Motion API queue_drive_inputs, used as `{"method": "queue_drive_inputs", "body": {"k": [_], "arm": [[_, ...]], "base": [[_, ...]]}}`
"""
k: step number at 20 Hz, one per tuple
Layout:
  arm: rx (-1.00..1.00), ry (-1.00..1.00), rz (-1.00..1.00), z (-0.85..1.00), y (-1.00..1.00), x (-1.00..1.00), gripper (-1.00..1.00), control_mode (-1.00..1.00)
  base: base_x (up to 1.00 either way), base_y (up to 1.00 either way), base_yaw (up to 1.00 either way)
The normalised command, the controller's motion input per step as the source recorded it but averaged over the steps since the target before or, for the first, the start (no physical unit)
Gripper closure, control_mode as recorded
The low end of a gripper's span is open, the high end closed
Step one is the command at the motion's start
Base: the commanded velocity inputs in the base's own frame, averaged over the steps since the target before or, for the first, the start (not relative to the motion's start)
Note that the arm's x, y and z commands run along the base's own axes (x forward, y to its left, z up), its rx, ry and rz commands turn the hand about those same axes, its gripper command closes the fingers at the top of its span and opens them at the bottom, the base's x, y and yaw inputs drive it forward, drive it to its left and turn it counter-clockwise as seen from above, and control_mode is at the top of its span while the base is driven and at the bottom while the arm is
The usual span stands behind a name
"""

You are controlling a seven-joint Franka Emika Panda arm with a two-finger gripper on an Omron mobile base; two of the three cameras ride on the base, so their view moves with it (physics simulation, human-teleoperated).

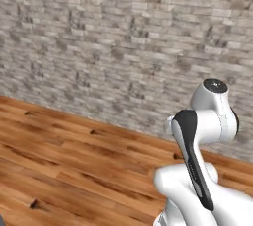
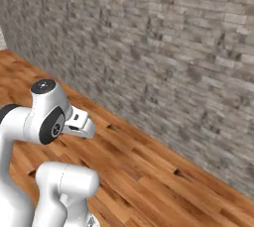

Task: Four empty soda cans are scattered around the kitchen. Gather all the cans and cluster them next to the stove for recycling.

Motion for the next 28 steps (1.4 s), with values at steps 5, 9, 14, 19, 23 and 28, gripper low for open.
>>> {"method": "queue_drive_inputs", "body": {"k": [5,9,14,19,23,28], "arm": [[0.0,0.0,0.0,0.0,0.0,0.0,-1.0,1.0],[0.0,0.0,0.0,0.0,0.0,0.0,-1.0,1.0],[0.0,0.0,0.0,0.0,0.0,0.0,-1.0,1.0],[0.0,0.0,0.0,0.0,0.0,0.0,-1.0,1.0],[0.0,0.0,0.0,0.0,0.0,0.0,-1.0,1.0],[0.0,0.0,0.0,0.0,0.0,0.0,-1.0,1.0]], "base": [[0.07,0.0,0.5],[0.14,-0.01,0.5],[0.13,-0.06,0.48],[0.11,-0.13,0.45],[0.01,-0.21,0.44],[0.17,-0.49,0.26]]}}
